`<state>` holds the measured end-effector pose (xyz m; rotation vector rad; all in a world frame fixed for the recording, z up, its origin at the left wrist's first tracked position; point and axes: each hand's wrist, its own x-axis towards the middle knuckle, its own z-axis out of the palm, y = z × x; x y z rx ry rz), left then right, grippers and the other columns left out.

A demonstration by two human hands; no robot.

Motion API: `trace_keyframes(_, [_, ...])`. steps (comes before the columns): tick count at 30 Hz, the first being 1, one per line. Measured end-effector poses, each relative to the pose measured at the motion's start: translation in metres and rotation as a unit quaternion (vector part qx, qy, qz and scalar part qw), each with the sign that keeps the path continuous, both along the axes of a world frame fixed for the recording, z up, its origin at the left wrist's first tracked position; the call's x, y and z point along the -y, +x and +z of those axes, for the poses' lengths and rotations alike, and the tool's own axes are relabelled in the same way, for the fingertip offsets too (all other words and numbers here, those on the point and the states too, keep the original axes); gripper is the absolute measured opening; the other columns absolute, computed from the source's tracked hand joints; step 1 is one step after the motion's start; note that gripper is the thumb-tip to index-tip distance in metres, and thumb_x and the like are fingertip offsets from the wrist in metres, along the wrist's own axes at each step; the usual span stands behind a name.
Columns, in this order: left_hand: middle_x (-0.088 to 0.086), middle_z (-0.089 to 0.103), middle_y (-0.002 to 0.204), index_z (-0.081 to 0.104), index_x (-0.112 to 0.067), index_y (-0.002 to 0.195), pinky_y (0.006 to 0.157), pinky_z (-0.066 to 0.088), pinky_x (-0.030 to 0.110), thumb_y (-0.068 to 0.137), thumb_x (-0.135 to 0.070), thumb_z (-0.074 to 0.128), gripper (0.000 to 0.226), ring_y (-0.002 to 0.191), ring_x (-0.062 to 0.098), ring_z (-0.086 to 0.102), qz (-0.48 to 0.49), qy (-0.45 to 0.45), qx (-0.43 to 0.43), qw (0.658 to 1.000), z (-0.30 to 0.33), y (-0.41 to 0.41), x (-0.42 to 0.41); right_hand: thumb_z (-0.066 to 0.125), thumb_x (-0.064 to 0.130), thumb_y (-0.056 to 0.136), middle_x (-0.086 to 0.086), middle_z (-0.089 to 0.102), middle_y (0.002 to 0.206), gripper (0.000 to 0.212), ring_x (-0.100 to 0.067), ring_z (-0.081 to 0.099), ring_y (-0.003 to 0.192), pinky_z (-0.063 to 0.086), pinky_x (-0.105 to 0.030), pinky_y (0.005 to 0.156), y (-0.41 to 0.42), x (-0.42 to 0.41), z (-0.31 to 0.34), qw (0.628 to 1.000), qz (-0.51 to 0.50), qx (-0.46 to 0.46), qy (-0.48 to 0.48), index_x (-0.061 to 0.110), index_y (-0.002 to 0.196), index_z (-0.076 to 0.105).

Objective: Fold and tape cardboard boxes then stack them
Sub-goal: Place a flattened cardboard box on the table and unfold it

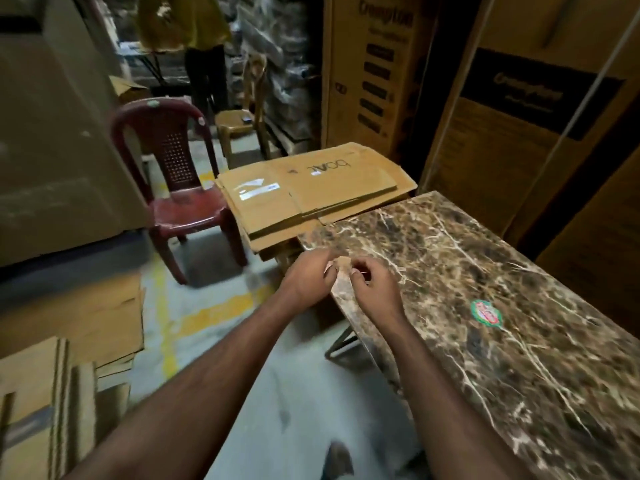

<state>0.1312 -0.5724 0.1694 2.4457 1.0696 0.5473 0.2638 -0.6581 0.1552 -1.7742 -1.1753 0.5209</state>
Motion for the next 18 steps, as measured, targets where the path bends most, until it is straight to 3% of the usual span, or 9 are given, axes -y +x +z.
trace_keyframes(3, [0.006,0.072,0.107,0.069,-0.014,0.111,0.083,0.051,0.034,0.09,-0.018,0.052,0.027,0.099,0.024,0.064,0.004,-0.026,-0.023,0.999,-0.024,-0.016,-0.049,0.061,0.014,0.094,-0.003,0.072,0.107,0.022,-0.019,0.065,0.099,0.055,-0.041,0.09,-0.012,-0.055,-0.021,0.999,0.018,0.001,-0.027,0.012,0.115,0.07])
trace_keyframes(7, [0.009,0.071,0.108,0.07,-0.011,0.111,0.08,0.046,0.03,0.091,-0.015,0.053,0.027,0.1,0.026,0.064,0.044,-0.05,-0.032,0.997,-0.048,-0.034,-0.137,0.06,0.014,0.096,-0.003,0.072,0.108,0.023,-0.019,0.065,0.1,0.056,-0.04,0.091,-0.029,-0.148,-0.046,0.997,0.05,-0.013,-0.049,0.014,0.116,0.07])
trace_keyframes(11, [0.012,0.07,0.113,0.069,-0.007,0.113,0.088,0.049,0.037,0.094,-0.016,0.054,0.026,0.106,0.03,0.063,0.064,-0.098,-0.089,0.989,-0.083,-0.045,-0.224,0.059,0.014,0.098,-0.006,0.07,0.117,0.025,-0.021,0.063,0.109,0.05,-0.03,0.091,-0.041,-0.238,-0.076,0.994,0.072,-0.005,-0.088,0.011,0.121,0.069])
trace_keyframes(15, [0.01,0.064,0.133,0.062,-0.007,0.131,0.102,0.045,0.037,0.098,-0.021,0.051,0.037,0.123,0.028,0.057,0.103,-0.138,-0.118,0.978,-0.099,-0.056,-0.307,0.056,0.014,0.099,-0.007,0.068,0.122,0.028,-0.023,0.061,0.113,0.043,-0.023,0.087,-0.051,-0.324,-0.092,0.985,0.093,-0.03,-0.142,0.009,0.124,0.067])
trace_keyframes(18, [0.011,0.066,0.129,0.064,-0.009,0.128,0.099,0.048,0.037,0.096,-0.024,0.049,0.039,0.119,0.029,0.059,0.115,-0.17,-0.143,0.968,-0.117,-0.067,-0.353,0.055,0.012,0.098,-0.009,0.067,0.124,0.03,-0.023,0.061,0.115,0.044,-0.025,0.09,-0.064,-0.375,-0.104,0.977,0.102,-0.057,-0.179,0.007,0.125,0.066])
